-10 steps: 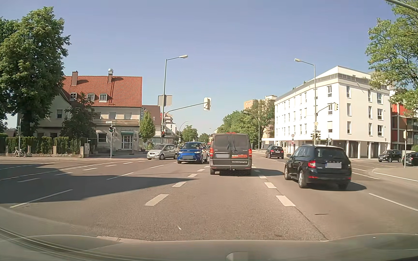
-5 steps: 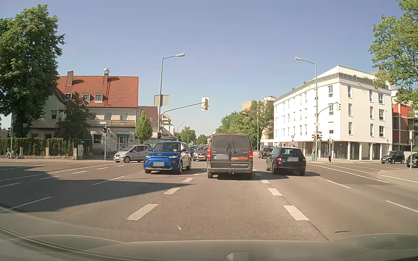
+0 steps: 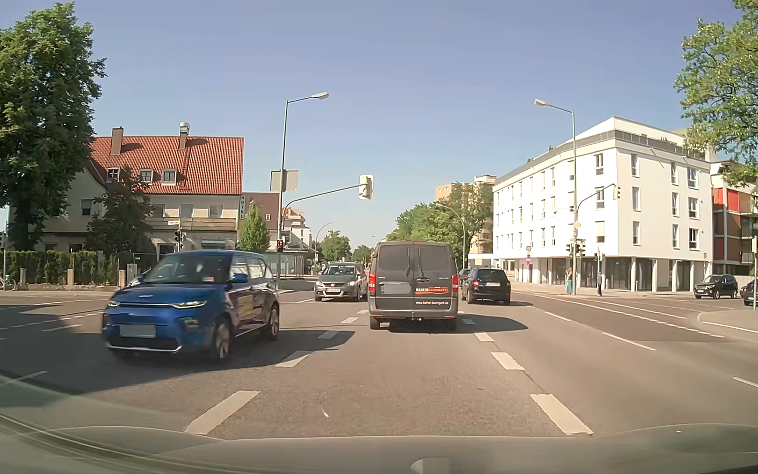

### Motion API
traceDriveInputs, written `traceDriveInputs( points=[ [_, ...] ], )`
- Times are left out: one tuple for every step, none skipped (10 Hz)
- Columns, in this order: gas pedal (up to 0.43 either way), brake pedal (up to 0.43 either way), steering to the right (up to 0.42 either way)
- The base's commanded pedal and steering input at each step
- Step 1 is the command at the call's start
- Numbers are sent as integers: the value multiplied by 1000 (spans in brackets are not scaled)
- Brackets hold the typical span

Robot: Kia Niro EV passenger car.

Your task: Follow the waypoints while adhering to traffic rules and regulations

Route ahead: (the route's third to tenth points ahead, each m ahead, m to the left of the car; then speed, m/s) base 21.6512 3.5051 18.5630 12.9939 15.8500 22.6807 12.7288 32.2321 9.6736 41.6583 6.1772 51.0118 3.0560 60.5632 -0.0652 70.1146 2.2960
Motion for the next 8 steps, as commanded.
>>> traceDriveInputs(
  points=[
    [0,0,31],
    [0,0,29],
    [0,0,27],
    [0,0,27],
    [0,0,27],
    [0,0,27],
    [0,0,27],
    [0,0,26]
  ],
)
